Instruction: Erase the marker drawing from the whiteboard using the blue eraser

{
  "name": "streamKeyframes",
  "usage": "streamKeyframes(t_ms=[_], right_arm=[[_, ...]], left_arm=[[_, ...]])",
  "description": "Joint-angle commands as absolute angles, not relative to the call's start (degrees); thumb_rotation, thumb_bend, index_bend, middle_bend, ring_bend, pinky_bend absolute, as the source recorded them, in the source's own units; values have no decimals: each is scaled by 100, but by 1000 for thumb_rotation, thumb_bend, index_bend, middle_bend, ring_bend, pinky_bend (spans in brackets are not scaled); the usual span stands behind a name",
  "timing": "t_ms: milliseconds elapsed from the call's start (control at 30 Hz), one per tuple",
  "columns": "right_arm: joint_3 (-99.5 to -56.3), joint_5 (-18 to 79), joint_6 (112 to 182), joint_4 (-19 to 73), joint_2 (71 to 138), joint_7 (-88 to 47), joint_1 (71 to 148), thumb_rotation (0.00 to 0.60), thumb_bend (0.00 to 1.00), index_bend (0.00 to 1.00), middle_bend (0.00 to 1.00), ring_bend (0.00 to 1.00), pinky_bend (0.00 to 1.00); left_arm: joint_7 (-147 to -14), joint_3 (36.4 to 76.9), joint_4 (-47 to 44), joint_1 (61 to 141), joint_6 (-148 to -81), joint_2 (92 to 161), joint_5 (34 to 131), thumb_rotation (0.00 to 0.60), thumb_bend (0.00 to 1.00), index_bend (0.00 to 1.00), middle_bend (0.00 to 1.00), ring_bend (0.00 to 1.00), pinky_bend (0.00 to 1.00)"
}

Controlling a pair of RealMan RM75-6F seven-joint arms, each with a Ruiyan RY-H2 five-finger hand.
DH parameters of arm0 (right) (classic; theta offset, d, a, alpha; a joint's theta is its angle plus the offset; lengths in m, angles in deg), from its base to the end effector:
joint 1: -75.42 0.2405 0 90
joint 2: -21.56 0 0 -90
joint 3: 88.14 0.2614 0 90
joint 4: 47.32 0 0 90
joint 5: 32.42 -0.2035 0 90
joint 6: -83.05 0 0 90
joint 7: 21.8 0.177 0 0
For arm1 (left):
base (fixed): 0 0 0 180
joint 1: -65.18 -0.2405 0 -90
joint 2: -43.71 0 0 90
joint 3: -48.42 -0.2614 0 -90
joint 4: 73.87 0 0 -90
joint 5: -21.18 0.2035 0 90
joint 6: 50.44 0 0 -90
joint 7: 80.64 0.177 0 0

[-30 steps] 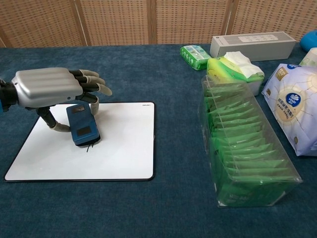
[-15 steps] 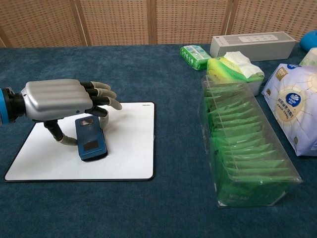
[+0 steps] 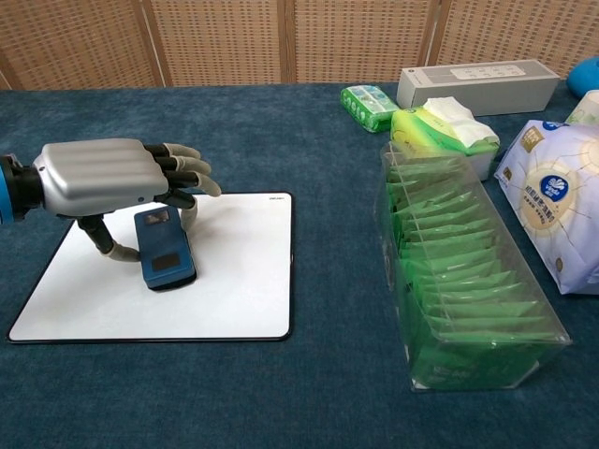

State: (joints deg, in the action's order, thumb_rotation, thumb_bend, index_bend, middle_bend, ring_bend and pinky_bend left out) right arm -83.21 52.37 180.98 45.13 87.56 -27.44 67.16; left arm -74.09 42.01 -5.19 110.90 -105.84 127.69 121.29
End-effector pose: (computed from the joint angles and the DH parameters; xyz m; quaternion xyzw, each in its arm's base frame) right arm -0.3370 -0.1424 0.2004 0.5028 -0.3578 0.3603 0.6996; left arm -0.1855 0.3476 -0.0280 -0.9037 -0.1088 -0.2758 0.3088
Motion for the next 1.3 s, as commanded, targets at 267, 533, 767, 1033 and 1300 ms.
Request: streamKeyframes(t_ms=[267,533,767,1033,1300], right_arm=[[-8316,5247,18104,4521,8759,-2747,6712,600,319,250,206,34,108],[-8318,5251,18111,4512,8765,-2731,6701,600,321,250,206,35,108],[-8306,5258,18138,4509,8767,-2733,6692,600,322,250,206,35,108],[-8300,5260,18147,4479,8782,-2717,6688,600,321,250,207,35,108],[-8295,5226,18140,4431,8794,-2656,6671,600,322,250,207,35,108]], left_arm=[[-7409,4331,-796,11077,-10478,12840,11874,600,294,710,153,0,0],[-7431,4140,-600,11087,-10576,12825,12130,600,294,715,154,0,0],[-7471,3999,-208,11126,-10769,12725,12434,600,294,718,159,0,0],[-7446,3953,27,11160,-10826,12683,12570,600,294,718,162,0,0],[-7419,4034,-196,11140,-10577,12750,12287,600,295,720,162,0,0]])
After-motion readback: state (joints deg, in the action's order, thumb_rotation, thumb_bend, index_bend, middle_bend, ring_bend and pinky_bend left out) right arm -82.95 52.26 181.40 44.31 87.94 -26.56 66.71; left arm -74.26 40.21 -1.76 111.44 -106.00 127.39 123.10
